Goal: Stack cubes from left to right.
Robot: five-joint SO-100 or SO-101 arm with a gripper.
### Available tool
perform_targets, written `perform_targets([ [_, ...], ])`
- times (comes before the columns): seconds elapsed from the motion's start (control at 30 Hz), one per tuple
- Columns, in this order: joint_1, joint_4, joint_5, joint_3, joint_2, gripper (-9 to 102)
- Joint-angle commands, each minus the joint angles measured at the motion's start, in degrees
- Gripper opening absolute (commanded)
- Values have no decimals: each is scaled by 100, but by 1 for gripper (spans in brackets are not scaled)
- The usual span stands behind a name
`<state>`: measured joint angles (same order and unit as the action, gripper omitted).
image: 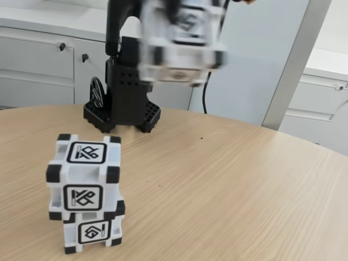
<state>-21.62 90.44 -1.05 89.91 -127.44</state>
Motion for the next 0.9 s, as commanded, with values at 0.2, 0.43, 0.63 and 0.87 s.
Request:
perform_targets([
  [0.2,-729,-70,-281,-202,88,18],
  [0.43,-1266,-70,-527,-211,1072,18],
  [0.63,-1512,-70,-439,-299,1600,18],
  [0.87,-1512,-70,-439,-299,1608,18],
])
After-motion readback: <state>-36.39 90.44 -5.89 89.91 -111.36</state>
